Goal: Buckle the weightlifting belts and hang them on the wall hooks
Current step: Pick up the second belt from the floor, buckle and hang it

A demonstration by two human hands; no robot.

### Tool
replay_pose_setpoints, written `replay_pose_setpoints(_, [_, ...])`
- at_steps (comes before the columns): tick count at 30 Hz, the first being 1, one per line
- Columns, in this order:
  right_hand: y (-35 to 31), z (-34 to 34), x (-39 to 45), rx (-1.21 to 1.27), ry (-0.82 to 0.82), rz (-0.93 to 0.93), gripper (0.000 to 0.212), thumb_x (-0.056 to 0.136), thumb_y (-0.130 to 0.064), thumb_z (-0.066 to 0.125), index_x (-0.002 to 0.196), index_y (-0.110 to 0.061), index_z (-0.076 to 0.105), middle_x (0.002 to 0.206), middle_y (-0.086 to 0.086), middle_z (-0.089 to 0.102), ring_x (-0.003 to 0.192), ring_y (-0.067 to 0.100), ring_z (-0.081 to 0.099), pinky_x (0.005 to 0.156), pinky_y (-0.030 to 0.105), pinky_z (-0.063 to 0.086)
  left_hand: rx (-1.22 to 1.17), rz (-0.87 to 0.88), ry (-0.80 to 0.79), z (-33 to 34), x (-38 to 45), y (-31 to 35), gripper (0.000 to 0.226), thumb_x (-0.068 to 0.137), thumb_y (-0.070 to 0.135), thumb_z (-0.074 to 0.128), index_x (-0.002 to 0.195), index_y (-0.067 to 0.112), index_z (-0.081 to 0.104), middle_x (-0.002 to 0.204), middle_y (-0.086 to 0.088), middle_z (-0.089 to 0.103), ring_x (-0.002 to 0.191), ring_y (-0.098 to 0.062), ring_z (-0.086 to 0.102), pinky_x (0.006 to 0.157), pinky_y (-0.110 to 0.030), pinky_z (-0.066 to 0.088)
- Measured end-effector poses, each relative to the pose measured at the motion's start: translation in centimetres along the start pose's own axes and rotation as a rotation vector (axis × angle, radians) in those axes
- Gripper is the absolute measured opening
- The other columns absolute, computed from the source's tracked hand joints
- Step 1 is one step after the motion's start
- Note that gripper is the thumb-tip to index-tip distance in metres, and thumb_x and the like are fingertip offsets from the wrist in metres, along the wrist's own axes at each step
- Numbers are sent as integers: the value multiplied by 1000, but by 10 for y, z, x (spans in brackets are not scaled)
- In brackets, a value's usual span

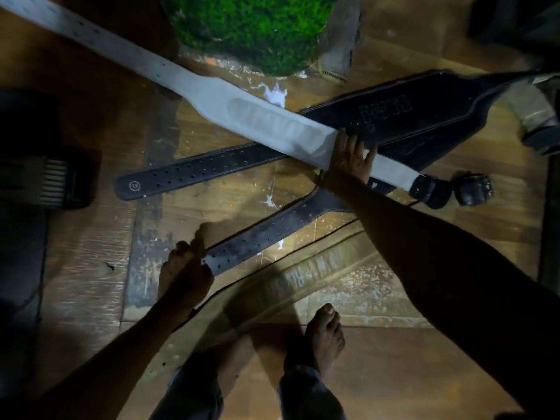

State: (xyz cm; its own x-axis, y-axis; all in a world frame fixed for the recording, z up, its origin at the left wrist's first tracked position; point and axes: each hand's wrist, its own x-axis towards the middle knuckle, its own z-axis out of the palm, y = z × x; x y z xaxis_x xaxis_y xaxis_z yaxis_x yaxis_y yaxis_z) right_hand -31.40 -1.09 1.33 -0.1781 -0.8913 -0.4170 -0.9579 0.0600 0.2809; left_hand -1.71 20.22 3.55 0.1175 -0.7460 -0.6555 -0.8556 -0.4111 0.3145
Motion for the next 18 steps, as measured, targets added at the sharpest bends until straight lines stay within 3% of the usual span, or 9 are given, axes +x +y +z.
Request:
replay_pose_setpoints(1, [5, -2, -4, -1, 16, 35, 109, 84, -55, 70, 160, -2, 13, 159, 25, 32, 147, 41, 31, 122, 63, 16, 13, -6, 6, -3, -2, 2, 40, 90, 15, 64, 129, 16, 57, 111, -15, 59, 99, -38, 62, 83, -49, 56])
replay_pose_setpoints(3, [14, 2, -20, 3, 158, 44, 63, 84, -29, 74, 138, -3, 53, 127, 21, 62, 118, 38, 59, 109, 56, 44, 11, 3, -7, -3, -14, 4, 40, 90, 13, 64, 129, 15, 56, 114, -14, 56, 102, -38, 61, 83, -48, 54])
replay_pose_setpoints(5, [20, -3, -64, 91, 152, 6, 45, 78, -13, 74, 122, -6, 66, 114, 19, 69, 108, 40, 63, 98, 49, 49, 37, -26, -22, -5, -28, 11, 40, 89, 12, 65, 129, 12, 58, 116, -16, 55, 106, -39, 60, 85, -47, 52])
replay_pose_setpoints(8, [27, -16, -137, 265, -59, -155, 40, 82, -6, 73, 122, -11, 68, 122, 15, 68, 116, 37, 63, 94, 43, 51, -49, -86, -98, -8, -47, 26, 35, 90, 19, 69, 122, 9, 61, 121, -15, 59, 114, -37, 59, 90, -44, 49])
replay_pose_setpoints(10, [29, -24, -174, 343, -132, -213, 43, 81, -5, 72, 122, -14, 65, 125, 11, 66, 115, 36, 62, 87, 41, 53, -232, -176, -178, -20, -56, 46, 44, 91, 31, 71, 122, 2, 62, 112, -10, 62, 111, -30, 60, 89, -36, 44])
replay_pose_setpoints(13, [29, -42, -216, 354, -116, -292, 50, 72, -4, 74, 120, -16, 61, 125, 7, 62, 113, 34, 61, 75, 39, 52, -909, -452, -395, -48, -70, 82, 54, 97, 46, 60, 130, 4, 58, 93, -3, 59, 88, -16, 61, 71, -27, 45])
replay_pose_setpoints(14, [33, -49, -229, 343, -94, -320, 50, 69, -5, 75, 116, -16, 62, 120, 7, 62, 109, 33, 62, 67, 36, 49, -1106, -521, -462, -58, -75, 94, 56, 96, 51, 62, 134, 10, 57, 102, -7, 63, 93, -17, 63, 72, -29, 50])
replay_pose_setpoints(16, [40, -69, -254, 328, -9, -391, 51, 63, -5, 77, 110, -16, 63, 109, 6, 64, 96, 31, 63, 57, 32, 44, -1295, -572, -510, -74, -86, 110, 86, 76, 66, 74, 140, 13, 51, 128, -15, 61, 115, -28, 64, 79, -39, 58])
replay_pose_setpoints(18, [48, -95, -274, 315, 112, -476, 51, 60, -2, 74, 109, -16, 66, 102, 6, 65, 88, 29, 64, 52, 30, 44, -1429, -567, -469, -92, -100, 127, 95, 67, 66, 79, 136, 8, 52, 130, -18, 61, 121, -35, 63, 92, -49, 58])
